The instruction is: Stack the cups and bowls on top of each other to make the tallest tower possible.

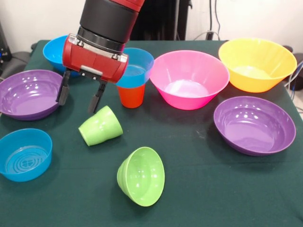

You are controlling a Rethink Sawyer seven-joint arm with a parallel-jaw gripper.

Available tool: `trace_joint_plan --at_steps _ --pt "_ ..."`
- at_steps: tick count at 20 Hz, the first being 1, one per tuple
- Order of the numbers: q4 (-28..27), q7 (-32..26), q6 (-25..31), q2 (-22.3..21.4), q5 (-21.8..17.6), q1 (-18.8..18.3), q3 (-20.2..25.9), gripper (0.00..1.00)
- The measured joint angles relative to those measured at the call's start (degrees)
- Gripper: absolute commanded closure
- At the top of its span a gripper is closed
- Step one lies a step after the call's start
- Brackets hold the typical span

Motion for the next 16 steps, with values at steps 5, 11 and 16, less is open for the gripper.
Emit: trace_joint_plan --at_steps 5,11,16 --pt "0.2 0.0 0.0 0.2 0.9 0.0 0.7 0.00" --pt "0.9 0.0 0.0 0.8 1.3 0.0 1.9 0.00" --pt "1.7 0.0 0.0 0.7 1.3 0.0 2.8 0.00"
